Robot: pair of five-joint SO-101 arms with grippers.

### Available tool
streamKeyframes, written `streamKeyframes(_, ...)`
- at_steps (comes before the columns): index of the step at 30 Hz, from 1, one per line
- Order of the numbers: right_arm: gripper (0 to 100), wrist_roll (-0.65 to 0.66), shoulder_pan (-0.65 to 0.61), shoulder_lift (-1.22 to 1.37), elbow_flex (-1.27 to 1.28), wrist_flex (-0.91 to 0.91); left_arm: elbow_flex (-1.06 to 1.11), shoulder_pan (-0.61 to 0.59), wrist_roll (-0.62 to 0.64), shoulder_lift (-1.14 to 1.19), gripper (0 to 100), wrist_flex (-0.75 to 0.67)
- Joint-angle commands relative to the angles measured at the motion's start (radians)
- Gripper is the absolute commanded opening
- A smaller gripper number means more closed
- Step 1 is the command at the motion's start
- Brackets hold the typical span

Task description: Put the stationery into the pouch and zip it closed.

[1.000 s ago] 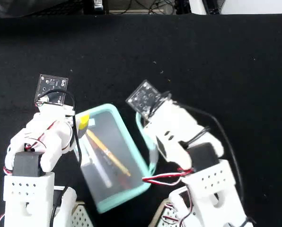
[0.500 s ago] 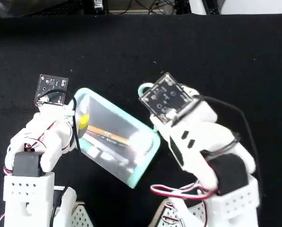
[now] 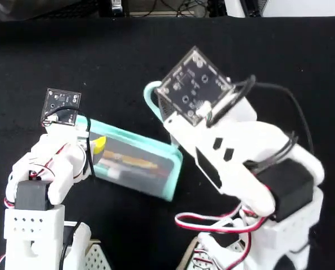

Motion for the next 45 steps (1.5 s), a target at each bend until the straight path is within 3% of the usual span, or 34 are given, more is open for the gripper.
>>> streamKeyframes(1, 1.2, -0.014, -0.032, 0.090, -0.239, 0.060, -0.022, -0.005, -0.002, -0.015, 26, -0.020)
streamKeyframes(13, 1.2, -0.015, -0.064, 0.266, -0.628, 0.204, -0.035, -0.007, 0.000, -0.015, 26, -0.015)
streamKeyframes(18, 1.2, -0.015, -0.066, 0.262, -0.590, 0.204, -0.268, -0.001, 0.014, -0.060, 26, 0.135)
streamKeyframes(22, 1.2, -0.012, -0.066, 0.260, -0.602, 0.238, -0.426, -0.001, 0.020, -0.046, 27, 0.140)
streamKeyframes(26, 1.2, -0.011, -0.066, 0.259, -0.593, 0.247, -0.524, 0.027, 0.017, 0.118, 33, 0.143)
streamKeyframes(33, 1.2, -0.014, -0.068, 0.251, -0.591, 0.253, -0.777, 0.159, -0.158, 0.557, 34, 0.233)
streamKeyframes(41, 1.2, -0.008, -0.066, 0.094, -0.397, 0.249, -1.142, 0.163, -0.643, 0.839, 34, 0.543)
streamKeyframes(45, 1.2, -0.011, -0.066, 0.007, -0.272, 0.247, -1.227, 0.173, -0.686, 0.862, 34, 0.549)
